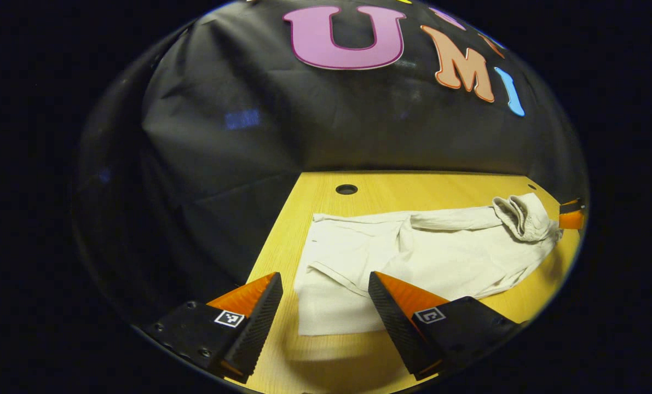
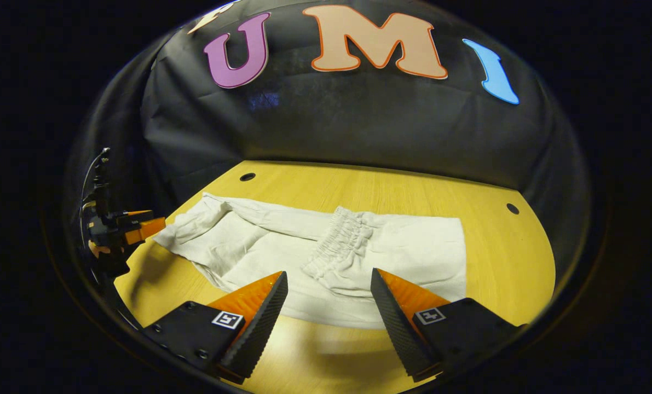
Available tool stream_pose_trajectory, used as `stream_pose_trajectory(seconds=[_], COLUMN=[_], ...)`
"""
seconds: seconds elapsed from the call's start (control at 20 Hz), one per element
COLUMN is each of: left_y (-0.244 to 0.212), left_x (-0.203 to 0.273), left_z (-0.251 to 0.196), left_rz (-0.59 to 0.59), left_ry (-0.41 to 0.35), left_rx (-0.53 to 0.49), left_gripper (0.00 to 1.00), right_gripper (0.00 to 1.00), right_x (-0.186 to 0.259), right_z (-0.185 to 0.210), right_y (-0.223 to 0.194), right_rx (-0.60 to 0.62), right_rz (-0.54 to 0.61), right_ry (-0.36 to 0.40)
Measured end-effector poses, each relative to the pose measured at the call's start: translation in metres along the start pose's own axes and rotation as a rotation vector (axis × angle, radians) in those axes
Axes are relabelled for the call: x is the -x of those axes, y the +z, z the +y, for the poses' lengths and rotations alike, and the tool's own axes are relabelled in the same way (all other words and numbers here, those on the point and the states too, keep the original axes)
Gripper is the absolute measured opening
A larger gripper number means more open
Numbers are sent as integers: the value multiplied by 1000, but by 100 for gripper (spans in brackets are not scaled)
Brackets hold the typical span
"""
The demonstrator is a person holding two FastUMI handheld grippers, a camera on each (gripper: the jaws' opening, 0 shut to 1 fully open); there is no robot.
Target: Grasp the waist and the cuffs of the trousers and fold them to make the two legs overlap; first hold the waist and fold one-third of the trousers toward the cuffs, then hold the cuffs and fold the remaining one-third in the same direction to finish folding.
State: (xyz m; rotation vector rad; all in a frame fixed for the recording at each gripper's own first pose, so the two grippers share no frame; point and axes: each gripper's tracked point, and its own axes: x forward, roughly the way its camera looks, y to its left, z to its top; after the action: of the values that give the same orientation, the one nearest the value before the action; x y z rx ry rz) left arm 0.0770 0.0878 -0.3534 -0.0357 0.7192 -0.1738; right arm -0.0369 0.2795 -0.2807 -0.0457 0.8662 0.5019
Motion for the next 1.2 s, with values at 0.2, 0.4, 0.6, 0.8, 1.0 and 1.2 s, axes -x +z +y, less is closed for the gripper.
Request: stream_pose_trajectory(seconds=[0.2,0.4,0.6,0.8,1.0,1.2], left_y=[-19,-26,-31,-30,-25,-18], left_x=[-25,-33,-33,-36,-37,-34], left_z=[4,4,1,-17,-32,-32], left_rz=[66,79,88,103,108,138], left_ry=[-20,-42,-46,-91,-136,-110], left_rx=[19,47,48,39,48,125], left_gripper=[96,96,95,72,13,0], right_gripper=[94,98,98,98,94,94], right_x=[9,18,26,27,28,35], right_z=[-10,-19,-24,-26,-29,-40], right_y=[-11,-19,-25,-28,-28,-25], right_rx=[-20,-33,-58,-76,-86,-83], right_rz=[21,27,26,21,14,7], right_ry=[-42,-72,-88,-87,-77,-65])
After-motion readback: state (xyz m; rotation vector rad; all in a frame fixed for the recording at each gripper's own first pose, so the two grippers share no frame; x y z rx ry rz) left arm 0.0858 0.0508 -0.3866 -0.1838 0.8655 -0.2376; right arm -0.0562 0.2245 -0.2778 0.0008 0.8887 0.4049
